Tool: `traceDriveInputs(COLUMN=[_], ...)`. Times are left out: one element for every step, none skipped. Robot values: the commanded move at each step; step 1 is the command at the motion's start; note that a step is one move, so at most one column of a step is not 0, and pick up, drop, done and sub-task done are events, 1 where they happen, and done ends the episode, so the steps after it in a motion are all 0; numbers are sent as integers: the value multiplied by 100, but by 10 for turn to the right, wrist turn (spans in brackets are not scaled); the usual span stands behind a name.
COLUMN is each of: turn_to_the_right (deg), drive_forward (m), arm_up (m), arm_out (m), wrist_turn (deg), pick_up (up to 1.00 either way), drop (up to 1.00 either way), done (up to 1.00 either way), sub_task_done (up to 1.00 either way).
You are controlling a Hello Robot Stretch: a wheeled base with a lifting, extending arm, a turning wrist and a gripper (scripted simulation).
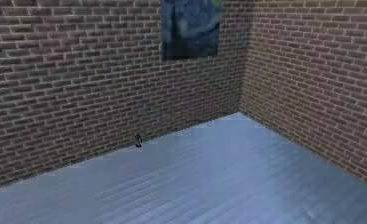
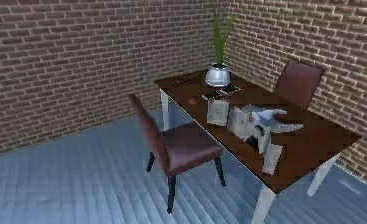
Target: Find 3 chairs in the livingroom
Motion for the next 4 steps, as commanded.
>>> traceDriveInputs(turn_to_the_right=[-450,-210,0,-30], drive_forward=[0,0,100,0], arm_up=[0,0,0,0], arm_out=[0,0,0,0], wrist_turn=[0,0,0,0], pick_up=[0,0,0,0], drop=[0,0,0,0], done=[0,0,0,0], sub_task_done=[0,0,0,0])
